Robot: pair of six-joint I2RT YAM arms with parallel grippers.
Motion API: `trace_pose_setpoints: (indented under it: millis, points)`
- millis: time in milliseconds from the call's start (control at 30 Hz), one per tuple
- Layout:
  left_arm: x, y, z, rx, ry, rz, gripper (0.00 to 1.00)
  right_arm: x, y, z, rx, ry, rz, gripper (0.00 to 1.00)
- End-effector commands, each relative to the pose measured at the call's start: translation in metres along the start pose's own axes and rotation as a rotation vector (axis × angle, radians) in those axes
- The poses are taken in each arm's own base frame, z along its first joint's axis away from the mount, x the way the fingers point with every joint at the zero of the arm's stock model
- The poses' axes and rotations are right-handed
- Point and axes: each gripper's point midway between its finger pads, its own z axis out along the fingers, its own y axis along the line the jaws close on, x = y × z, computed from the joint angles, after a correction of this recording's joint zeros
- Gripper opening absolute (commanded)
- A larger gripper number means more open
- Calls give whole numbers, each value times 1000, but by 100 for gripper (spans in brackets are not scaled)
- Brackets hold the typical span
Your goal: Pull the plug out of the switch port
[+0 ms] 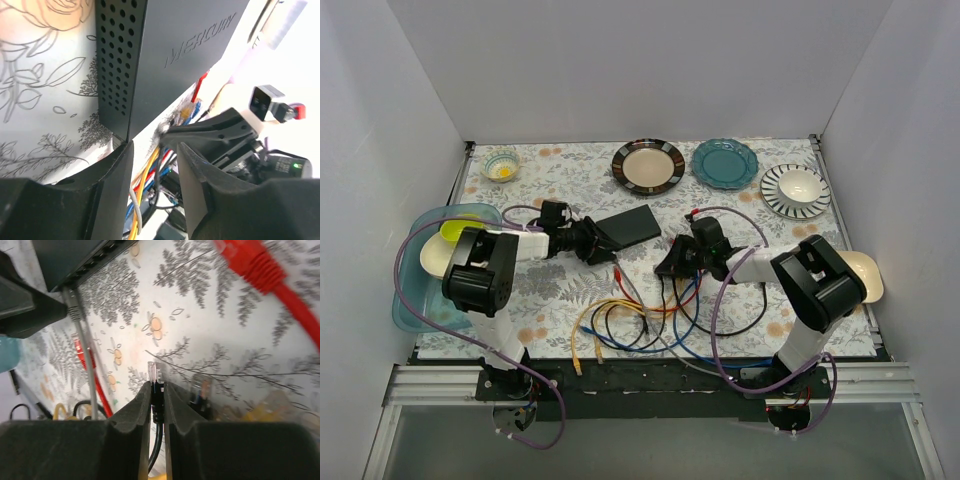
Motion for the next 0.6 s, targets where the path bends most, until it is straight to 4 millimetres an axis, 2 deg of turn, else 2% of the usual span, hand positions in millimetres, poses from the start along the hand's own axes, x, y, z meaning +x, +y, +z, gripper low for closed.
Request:
trace_pose_setpoints:
  millis: [0,33,67,100,133,167,267,333,367,400,433,467,500,567]
  points:
    - [-16,-21,-16,14,-105,69,41,-7,-36,-17,217,-13,-123,6]
    - [-16,-27,-19,32,-110,73,42,-20,-22,-18,182,-48,-157,12]
    - [-16,-35,-23,56,-119,85,43,-26,-10,-18,157,-73,-178,23]
    - [-17,-42,-26,81,-134,97,43,-35,2,-20,133,-100,-193,29]
    - [-17,-46,-28,97,-146,88,45,-48,21,-20,89,-133,-209,32]
    - [-19,-55,-34,124,-170,98,45,-53,33,-20,57,-140,-218,35]
    - [-24,-61,-38,171,-209,59,47,-61,67,-11,-40,-130,-227,38]
    - [-28,-64,-37,180,-220,50,47,-57,72,1,-57,-91,-230,38]
    - [-33,-63,-35,163,-235,46,47,-57,82,6,-78,-82,-232,39]
    - [-36,-49,-28,110,-228,17,47,-45,80,17,-89,-29,-223,39]
    - [-43,-54,-27,97,-237,24,47,-42,82,22,-106,-8,-215,39]
    - [-47,-49,-24,69,-240,27,47,-37,89,28,-125,14,-218,38]
    - [-49,-37,-16,36,-223,6,47,-26,82,38,-122,62,-200,38]
    - [-55,-34,-12,20,-222,-3,46,-16,83,48,-129,91,-198,37]
